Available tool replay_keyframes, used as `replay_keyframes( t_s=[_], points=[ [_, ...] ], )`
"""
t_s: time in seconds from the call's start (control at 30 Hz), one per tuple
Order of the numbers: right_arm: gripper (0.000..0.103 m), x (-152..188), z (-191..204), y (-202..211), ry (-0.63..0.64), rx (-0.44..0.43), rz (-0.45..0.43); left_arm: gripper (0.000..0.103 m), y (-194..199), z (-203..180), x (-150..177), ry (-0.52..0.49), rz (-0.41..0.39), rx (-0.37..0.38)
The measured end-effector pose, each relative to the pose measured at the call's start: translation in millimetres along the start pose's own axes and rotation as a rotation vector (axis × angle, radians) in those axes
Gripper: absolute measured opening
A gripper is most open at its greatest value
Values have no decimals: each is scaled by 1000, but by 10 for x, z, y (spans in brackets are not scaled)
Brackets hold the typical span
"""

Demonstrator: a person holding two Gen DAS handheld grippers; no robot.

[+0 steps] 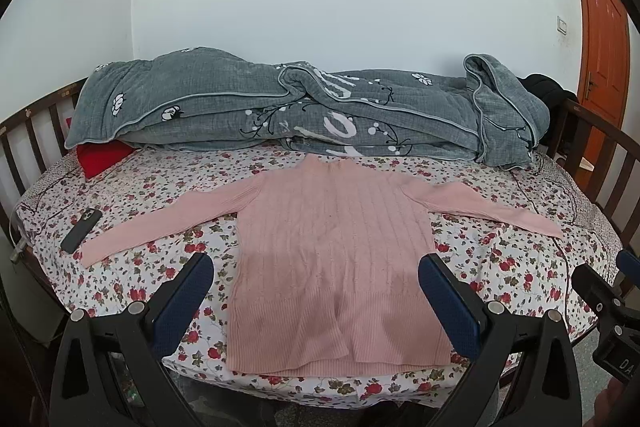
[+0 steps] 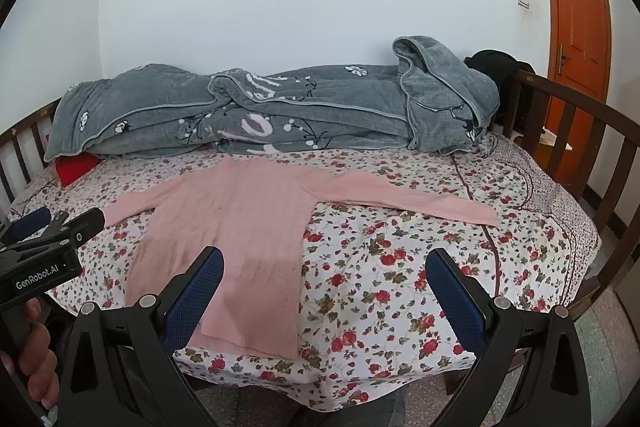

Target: Fold small clothes

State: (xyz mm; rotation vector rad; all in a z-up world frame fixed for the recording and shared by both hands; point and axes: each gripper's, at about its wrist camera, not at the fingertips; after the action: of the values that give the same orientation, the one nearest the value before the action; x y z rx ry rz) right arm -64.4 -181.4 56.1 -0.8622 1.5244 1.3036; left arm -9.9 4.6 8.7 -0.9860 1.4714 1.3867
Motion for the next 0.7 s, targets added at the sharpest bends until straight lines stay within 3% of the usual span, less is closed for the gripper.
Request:
replay_keyframes(
  t_s=[0.7],
  points=[
    [99, 4, -3, 11, -2, -2, 0, 103, 9, -18, -4, -1, -1, 0]
  ],
)
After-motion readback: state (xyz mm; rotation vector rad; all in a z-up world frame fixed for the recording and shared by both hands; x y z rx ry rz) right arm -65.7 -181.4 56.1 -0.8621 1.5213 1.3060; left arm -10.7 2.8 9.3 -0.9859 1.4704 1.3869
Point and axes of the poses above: each gripper's, at about its wrist camera, not at the fingertips, and y roughly against the way its jaws point, z to its left, x to its underside, and after that the axes turned 15 degrees about -z, right-handed
